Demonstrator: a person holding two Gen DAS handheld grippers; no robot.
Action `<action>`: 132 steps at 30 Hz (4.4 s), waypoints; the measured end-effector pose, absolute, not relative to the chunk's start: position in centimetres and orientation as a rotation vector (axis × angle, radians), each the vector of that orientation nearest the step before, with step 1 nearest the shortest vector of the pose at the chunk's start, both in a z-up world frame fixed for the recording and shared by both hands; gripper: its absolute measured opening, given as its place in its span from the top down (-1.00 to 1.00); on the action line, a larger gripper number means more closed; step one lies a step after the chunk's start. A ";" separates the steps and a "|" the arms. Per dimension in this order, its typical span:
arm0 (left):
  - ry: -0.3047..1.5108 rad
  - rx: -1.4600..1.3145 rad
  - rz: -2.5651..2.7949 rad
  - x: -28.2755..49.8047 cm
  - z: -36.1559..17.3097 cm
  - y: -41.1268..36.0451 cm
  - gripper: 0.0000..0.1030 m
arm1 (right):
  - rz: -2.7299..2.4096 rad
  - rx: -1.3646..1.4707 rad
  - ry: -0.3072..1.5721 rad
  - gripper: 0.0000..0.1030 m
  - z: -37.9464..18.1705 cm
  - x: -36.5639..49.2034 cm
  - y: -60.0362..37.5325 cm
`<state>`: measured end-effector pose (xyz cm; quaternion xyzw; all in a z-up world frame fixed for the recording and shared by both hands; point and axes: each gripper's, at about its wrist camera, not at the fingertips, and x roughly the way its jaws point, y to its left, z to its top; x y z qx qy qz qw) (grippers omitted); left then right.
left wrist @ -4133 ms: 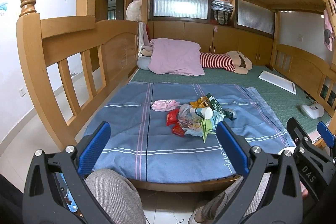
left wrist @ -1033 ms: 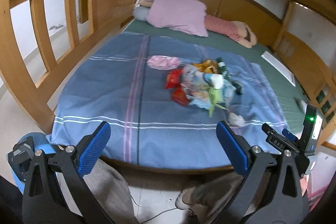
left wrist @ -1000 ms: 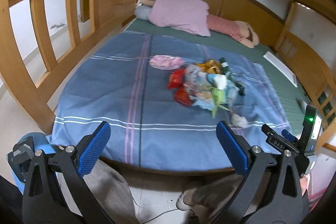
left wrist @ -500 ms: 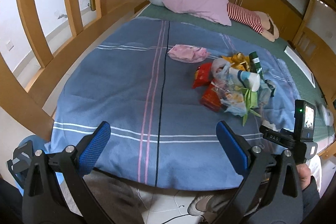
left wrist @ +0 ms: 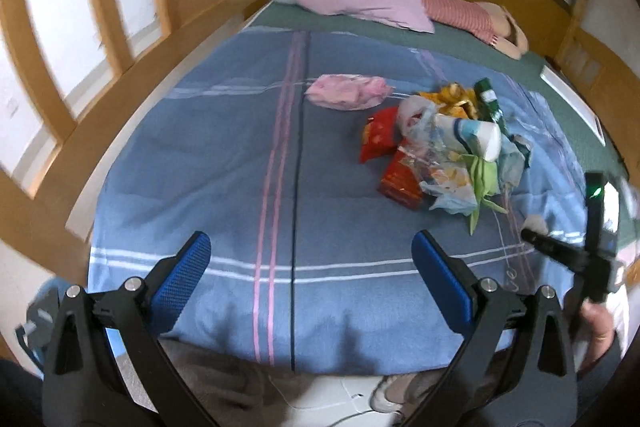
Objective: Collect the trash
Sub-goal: 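Grasp the clear snack bag with the left tool while the right tool holds the tissue, then carry both items to the white bin and open both tools to drop them, then return the right tool to the pile and grasp the red packet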
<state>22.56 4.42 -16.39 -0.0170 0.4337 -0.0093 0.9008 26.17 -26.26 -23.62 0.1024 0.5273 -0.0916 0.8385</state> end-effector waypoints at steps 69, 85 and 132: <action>0.624 0.195 -0.815 15.4 -12.0 -19.9 0.47 | -0.383 0.453 0.622 0.60 -9.9 4.0 -36.6; 0.715 0.471 -1.220 1.3 -17.6 -37.8 -0.02 | -0.791 0.503 0.551 0.60 -9.5 -13.0 -42.8; 0.760 0.180 -0.413 18.6 -14.5 -10.2 -0.79 | -0.250 0.387 0.805 -0.29 -14.3 11.4 -32.7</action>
